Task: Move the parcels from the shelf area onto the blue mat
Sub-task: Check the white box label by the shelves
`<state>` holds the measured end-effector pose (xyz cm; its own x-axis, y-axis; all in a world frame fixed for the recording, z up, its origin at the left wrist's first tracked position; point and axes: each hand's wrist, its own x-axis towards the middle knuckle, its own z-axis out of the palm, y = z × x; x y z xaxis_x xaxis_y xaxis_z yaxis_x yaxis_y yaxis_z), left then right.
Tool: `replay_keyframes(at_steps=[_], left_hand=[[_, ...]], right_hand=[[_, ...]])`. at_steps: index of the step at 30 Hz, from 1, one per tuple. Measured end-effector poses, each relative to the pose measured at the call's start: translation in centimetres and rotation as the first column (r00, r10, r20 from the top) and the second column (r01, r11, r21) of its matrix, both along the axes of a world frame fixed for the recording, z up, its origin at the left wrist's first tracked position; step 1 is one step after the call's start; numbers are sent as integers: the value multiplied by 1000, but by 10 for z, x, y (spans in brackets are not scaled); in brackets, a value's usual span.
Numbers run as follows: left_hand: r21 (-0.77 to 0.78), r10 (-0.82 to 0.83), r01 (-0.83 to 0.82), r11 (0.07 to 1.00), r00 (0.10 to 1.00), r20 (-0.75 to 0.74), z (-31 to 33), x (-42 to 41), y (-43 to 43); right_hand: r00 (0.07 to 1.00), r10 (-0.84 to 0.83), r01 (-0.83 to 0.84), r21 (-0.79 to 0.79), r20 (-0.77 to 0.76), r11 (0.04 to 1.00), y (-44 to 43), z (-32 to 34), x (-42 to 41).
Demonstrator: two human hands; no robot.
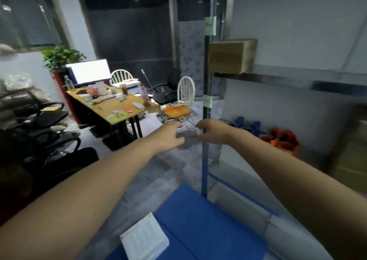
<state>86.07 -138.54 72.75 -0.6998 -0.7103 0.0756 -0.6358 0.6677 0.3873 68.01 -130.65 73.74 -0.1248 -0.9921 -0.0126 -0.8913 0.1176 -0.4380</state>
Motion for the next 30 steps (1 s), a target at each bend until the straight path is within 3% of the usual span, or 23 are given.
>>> replay_keyframes(at_steps=[7,15,25,30], left_hand=[[20,-337,337,941,941,21,-4,-95,103],[-30,-646,646,762,763,12,-1,-210,268],[30,-872,872,489,489,-5,-7,-345,518],[87,-931,928,363,364,-3,-28,-398,650]], right_hand=[[946,-324,324,38,-17,945,174,-10,-47],[717,-697,696,-28,-24,717,393,7,-116],[482,-872,876,-27,86,481,651,-7,-185],[311,-946,950,-14,89,311,786,-31,-215]])
